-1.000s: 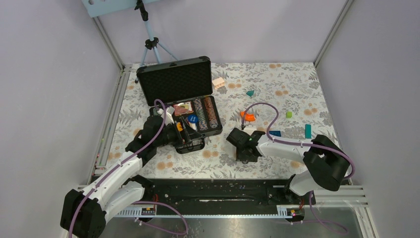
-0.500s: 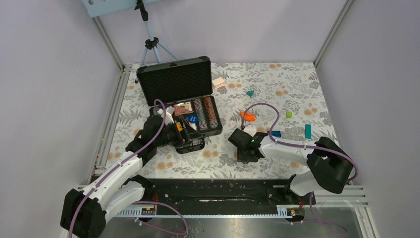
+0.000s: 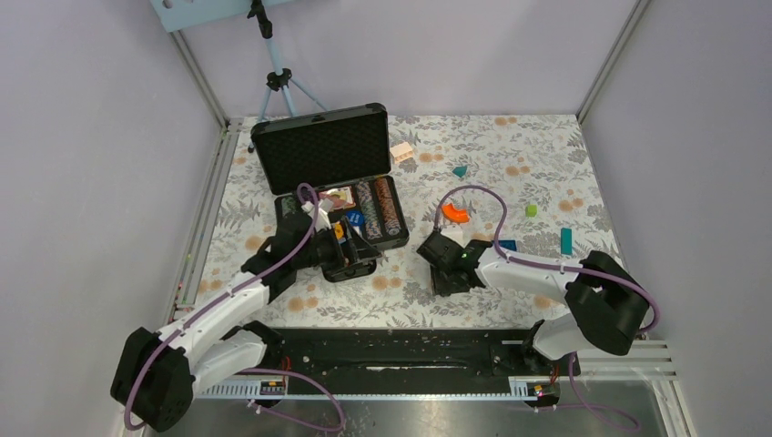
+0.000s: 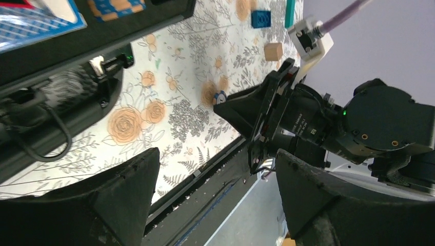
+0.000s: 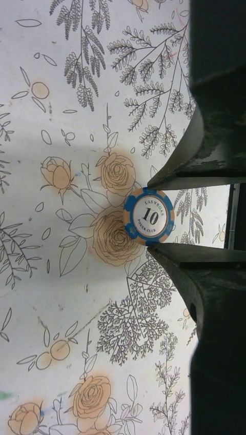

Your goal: Pack up texas hold em set

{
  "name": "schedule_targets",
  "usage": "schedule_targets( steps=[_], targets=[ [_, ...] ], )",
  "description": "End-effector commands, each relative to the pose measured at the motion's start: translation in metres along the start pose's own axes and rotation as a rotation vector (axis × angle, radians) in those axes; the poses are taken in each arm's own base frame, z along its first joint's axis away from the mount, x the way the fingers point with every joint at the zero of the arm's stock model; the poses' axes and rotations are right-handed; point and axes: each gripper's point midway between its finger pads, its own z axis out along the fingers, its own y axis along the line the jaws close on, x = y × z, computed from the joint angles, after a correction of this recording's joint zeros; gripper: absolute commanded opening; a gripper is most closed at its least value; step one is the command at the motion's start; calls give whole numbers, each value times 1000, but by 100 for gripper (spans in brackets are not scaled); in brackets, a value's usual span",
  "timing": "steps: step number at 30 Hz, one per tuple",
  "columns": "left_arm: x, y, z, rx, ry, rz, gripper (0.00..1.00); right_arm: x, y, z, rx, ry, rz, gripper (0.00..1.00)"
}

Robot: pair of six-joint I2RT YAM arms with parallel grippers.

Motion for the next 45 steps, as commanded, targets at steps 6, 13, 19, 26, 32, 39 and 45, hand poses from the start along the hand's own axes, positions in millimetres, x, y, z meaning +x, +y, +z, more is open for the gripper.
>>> schedule_targets(
  steps=[6,13,19,26,32,39,45],
  targets=[
    [20,-20,25,76,49,31,81,-24,16,-21,-90,-71,-38,42],
    [41,-23,45,89,117,37,79,-32,20,-34,-137,-109,-81,44],
    [41,-23,46,93,116,38,78,-38,-24,-28,21,-114,21,47],
    [41,-22,45,81,122,53,79,-58,-97,-8,163,-83,336,59],
    [42,-22,41,75,118,69,79,-86,-115,-1,161,-121,347,60],
    [39,-14,41,34,110,105,80,-98,-126,-16,165,-200,374,64],
    [33,-24,52,24,114,163,79,-84,-157,-22,185,-133,538,61]
  ],
)
